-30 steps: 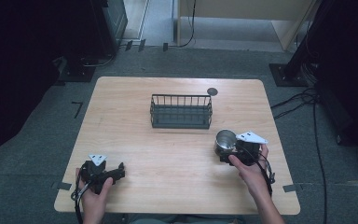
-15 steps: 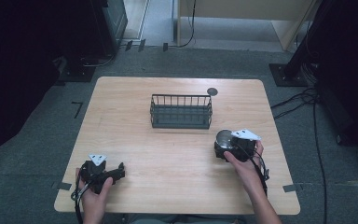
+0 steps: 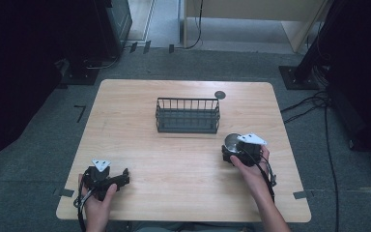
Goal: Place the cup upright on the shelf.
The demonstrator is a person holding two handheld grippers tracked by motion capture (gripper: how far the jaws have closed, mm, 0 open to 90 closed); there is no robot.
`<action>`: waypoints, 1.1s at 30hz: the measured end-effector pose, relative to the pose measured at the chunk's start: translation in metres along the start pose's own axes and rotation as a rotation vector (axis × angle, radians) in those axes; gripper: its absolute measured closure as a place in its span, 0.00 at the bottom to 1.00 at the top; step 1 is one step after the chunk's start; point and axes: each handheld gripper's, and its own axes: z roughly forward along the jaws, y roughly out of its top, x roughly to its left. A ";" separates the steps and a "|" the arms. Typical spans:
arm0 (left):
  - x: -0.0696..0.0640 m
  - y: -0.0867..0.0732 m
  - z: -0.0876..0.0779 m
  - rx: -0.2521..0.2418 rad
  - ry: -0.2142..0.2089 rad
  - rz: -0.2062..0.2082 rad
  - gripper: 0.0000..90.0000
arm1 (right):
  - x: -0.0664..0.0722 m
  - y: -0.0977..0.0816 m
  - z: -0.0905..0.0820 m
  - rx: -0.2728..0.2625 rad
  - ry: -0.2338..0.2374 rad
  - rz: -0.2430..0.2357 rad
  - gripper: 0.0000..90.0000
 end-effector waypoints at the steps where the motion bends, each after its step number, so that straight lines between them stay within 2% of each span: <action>1: 0.000 0.000 0.000 0.000 0.000 0.000 0.00 | 0.000 0.000 0.000 -0.001 0.002 0.000 0.17; 7: 0.000 0.000 0.000 0.001 0.000 0.001 0.00 | 0.004 0.008 -0.005 -0.011 0.009 -0.007 0.18; 12: 0.000 0.000 0.000 0.000 0.001 0.001 0.00 | 0.009 0.025 -0.012 -0.032 0.039 -0.019 0.18; 18: 0.000 0.000 0.000 0.000 0.001 0.001 0.00 | 0.013 0.042 -0.015 -0.037 0.048 -0.025 0.18; 33: -0.001 0.000 0.000 -0.003 -0.002 0.002 0.00 | 0.013 0.076 -0.010 -0.053 0.089 0.016 0.18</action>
